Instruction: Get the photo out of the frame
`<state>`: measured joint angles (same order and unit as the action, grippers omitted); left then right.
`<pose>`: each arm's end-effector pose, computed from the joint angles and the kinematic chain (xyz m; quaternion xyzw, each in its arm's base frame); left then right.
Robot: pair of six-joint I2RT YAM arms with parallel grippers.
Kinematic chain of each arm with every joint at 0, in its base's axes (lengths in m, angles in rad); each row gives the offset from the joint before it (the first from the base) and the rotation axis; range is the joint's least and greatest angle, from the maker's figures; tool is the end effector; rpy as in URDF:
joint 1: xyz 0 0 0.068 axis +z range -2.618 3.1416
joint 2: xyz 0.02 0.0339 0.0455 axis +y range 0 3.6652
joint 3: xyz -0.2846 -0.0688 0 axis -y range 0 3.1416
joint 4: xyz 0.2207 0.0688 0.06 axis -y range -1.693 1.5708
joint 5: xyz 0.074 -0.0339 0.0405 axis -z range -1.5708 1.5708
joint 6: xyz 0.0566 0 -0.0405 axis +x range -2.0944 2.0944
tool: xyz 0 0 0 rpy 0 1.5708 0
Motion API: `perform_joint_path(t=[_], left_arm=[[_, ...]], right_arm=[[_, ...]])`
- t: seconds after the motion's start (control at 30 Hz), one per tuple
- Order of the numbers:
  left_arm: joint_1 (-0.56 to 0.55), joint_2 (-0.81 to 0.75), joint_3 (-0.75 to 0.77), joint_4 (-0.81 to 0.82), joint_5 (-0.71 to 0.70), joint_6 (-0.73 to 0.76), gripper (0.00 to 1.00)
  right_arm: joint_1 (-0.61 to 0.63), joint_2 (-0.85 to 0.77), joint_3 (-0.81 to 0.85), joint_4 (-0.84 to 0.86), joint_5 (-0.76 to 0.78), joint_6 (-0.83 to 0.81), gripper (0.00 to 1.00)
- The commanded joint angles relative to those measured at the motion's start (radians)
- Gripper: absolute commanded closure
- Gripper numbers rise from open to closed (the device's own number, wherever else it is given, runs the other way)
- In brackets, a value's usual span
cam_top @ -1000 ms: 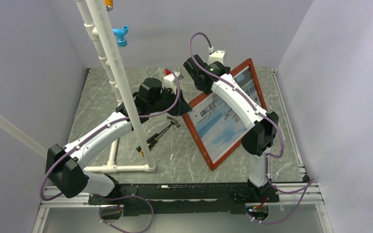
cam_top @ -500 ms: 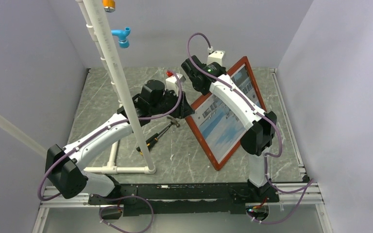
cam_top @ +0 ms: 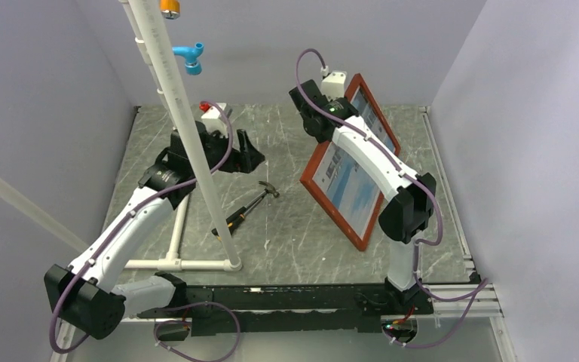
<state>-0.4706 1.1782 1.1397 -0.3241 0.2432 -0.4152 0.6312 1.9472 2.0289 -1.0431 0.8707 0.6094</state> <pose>0.2207 -0.1275 0.3822 0.0915 0.8147 -0.3318 0.4666 0.3508 0.2028 0.3654 0.1171 0.8663 -0.1692 0.4552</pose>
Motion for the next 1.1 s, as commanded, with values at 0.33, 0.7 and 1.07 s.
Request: perform_joint_path(t=[0.33,0.7,1.07], left_arm=[[0.115,-0.251,-0.121,-0.118,-0.025,-0.012,0.06],[0.132,-0.357,-0.175,-0.131,0.003,-0.019,0.05],[0.132,-0.367,-0.232,-0.082,0.076,-0.062,0.04]], right_arm=[[-0.060,-0.085,0.345,0.207,-0.323,0.063,1.00],[-0.295,-0.348,-0.154,0.462,-0.777,0.021,1.00],[-0.379,-0.431,-0.542,0.475,-0.839,-0.270,0.71]])
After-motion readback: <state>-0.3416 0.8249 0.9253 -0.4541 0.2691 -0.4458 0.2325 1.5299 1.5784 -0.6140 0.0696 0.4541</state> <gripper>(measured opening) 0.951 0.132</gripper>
